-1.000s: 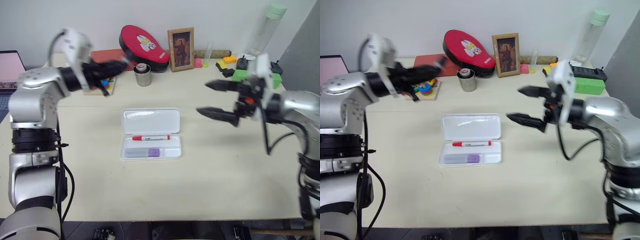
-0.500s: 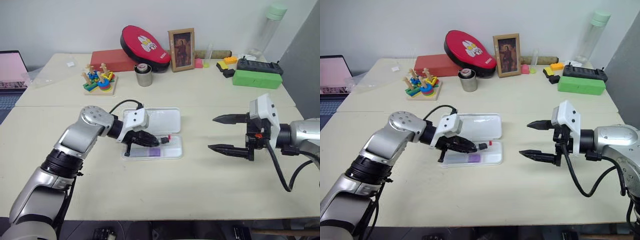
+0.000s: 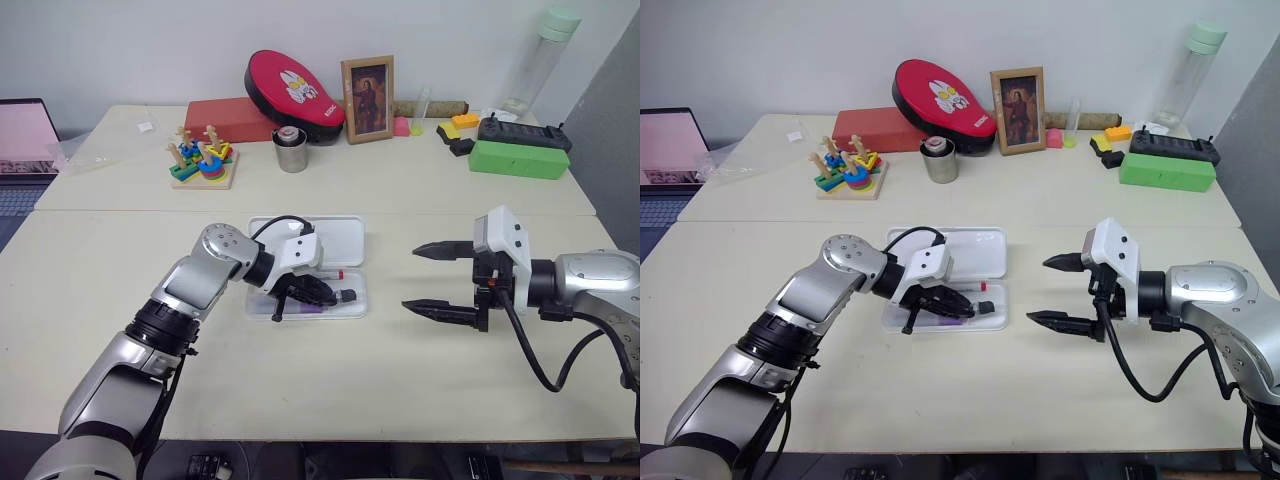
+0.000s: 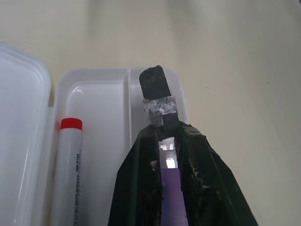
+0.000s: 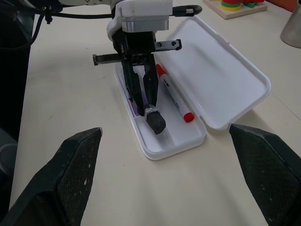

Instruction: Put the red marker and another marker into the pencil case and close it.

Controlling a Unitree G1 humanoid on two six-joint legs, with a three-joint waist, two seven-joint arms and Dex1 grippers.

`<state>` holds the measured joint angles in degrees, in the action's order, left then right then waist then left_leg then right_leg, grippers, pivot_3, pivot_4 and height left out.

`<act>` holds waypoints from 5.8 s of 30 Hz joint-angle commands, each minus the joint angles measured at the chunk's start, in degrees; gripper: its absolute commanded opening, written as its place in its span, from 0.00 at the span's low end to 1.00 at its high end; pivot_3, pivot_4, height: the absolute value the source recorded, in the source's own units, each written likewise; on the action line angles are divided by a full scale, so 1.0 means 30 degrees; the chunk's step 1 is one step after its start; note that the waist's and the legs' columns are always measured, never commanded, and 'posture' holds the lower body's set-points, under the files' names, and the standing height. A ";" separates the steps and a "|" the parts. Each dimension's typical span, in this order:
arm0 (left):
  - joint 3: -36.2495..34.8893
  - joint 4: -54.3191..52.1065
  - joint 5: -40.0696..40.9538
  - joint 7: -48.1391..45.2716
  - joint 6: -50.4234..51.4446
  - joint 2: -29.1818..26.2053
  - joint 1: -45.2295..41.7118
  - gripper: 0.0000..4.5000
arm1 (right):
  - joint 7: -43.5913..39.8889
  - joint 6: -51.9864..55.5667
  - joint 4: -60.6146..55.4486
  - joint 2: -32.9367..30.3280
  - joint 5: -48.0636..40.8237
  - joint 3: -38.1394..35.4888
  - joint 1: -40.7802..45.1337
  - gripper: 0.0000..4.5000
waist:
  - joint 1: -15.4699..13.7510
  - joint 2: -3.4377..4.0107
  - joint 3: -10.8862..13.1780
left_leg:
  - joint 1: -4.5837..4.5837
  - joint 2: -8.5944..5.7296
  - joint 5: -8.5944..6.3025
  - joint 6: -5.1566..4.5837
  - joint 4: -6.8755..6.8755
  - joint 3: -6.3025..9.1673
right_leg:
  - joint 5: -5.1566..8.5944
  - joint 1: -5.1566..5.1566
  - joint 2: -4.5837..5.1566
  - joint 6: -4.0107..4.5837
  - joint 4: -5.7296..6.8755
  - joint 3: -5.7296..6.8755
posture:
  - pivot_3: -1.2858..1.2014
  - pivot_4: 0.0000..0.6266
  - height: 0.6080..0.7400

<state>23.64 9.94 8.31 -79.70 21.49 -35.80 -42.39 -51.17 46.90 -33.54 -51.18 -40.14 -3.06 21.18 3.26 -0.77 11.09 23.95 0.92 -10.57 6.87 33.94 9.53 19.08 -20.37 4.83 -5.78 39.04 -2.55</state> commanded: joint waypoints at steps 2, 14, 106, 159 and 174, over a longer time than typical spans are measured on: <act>-0.0033 -0.0064 -0.0229 -0.0241 -0.0247 0.0240 -0.0385 0.05 | 0.0255 0.0018 -0.0744 0.0022 -0.0329 -0.0252 0.0147 1.00 | 0.0004 0.0000 0.0000 | 0.0000 0.0000 0.0000 0.0000 0.0000 -0.0001 | 0.0000 0.0000 0.0000 0.0000 0.0000 -0.0001 | 0.52 0.24 1.00; -0.0196 -0.0379 -0.0084 -0.0546 0.0411 0.0349 -0.0426 0.34 | 0.0495 -0.0030 -0.0638 0.0052 -0.0381 -0.0110 0.0103 1.00 | 0.0004 0.0000 0.0000 | -0.0001 0.0000 0.0000 0.0000 0.0001 0.0001 | 0.0000 0.0001 0.0000 0.0000 0.0001 -0.0001 | 0.52 0.24 1.00; -1.7204 -1.6903 1.4818 1.6099 0.9293 -0.1852 1.4121 1.00 | -0.7845 -0.9377 1.7062 1.0540 1.1001 0.7080 1.0772 0.00 | 0.0551 -0.0002 -0.0006 | -0.0049 0.0001 0.0004 0.0016 -0.0047 0.0021 | -0.0017 0.0004 0.0011 0.0024 0.0011 0.0008 | 0.52 0.24 1.00; -1.9534 -0.5515 0.7480 1.4619 0.4539 -0.6003 1.5876 1.00 | -0.4842 -0.5580 1.5328 0.6317 0.8521 0.2296 0.7685 0.42 | 0.0330 -0.0008 -0.0012 | -0.0162 0.0009 -0.0004 0.0011 -0.0124 -0.0020 | -0.0012 0.0047 0.0011 0.0028 -0.0020 -0.0027 | 0.52 0.24 1.00; -1.8104 -0.3360 0.6382 1.1548 0.3970 -0.7034 1.3941 1.00 | -0.2039 -0.1071 0.8527 0.3923 0.6368 -0.0062 0.2849 0.99 | 0.0435 -0.0007 -0.0011 | -0.0094 0.0037 0.0004 0.0020 -0.0302 -0.0054 | 0.0012 -0.0082 0.0013 0.0067 -0.0024 -0.0027 | 0.52 0.24 1.00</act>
<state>-31.35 -0.25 28.72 -44.54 34.38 -55.74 0.13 -58.28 43.18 -5.04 -38.77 -19.35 -1.44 29.55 4.56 -0.79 11.05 23.67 1.03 -10.55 6.93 33.03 9.36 19.12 -20.63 4.87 -5.58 38.98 -2.64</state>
